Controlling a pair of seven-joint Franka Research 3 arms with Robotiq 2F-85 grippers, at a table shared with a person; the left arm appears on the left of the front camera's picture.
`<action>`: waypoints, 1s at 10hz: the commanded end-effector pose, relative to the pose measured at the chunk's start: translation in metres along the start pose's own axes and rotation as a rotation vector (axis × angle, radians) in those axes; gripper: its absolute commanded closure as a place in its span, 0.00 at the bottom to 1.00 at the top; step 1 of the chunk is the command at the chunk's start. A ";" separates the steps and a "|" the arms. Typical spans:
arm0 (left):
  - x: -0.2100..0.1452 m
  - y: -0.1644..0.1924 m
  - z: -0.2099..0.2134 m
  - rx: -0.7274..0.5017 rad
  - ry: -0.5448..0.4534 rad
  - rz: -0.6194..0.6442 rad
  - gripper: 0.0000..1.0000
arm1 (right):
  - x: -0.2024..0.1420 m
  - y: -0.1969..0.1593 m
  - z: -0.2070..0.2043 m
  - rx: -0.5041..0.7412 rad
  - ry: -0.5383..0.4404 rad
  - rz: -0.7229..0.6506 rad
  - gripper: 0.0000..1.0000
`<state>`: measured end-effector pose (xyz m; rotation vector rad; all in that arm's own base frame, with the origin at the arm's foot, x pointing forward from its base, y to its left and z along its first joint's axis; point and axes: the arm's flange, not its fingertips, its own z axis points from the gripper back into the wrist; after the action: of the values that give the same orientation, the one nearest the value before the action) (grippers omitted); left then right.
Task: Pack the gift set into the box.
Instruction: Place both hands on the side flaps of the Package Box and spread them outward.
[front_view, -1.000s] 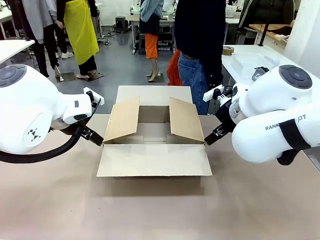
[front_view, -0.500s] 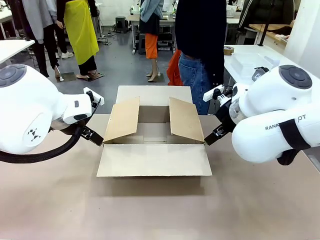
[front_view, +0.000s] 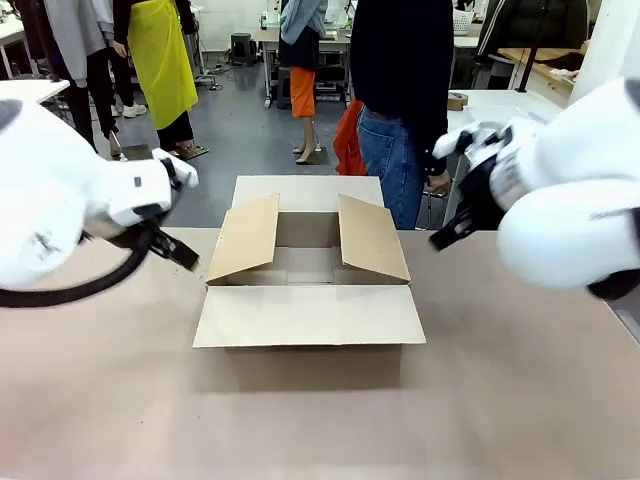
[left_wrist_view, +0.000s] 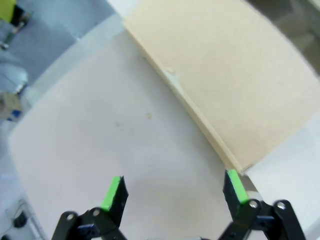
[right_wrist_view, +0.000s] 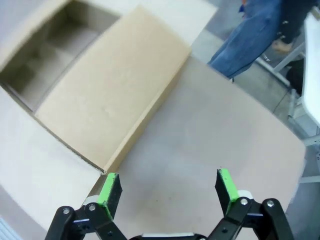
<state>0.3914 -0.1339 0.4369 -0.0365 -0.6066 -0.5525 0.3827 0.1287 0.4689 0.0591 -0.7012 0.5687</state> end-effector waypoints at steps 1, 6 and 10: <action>-0.063 0.013 0.105 -0.043 -0.101 0.118 0.00 | -0.035 -0.036 0.080 0.101 -0.079 -0.123 0.00; -0.184 0.222 0.125 -0.876 -0.482 0.846 0.00 | -0.174 -0.200 0.129 0.839 -0.290 -0.984 0.00; -0.246 0.239 0.114 -0.799 -0.480 0.792 0.00 | -0.241 -0.213 0.121 0.808 -0.291 -0.931 0.00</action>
<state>0.2825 0.2357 0.3709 -1.2541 -0.7123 0.1879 0.2648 -0.2215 0.3892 1.2799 -0.5683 -0.2683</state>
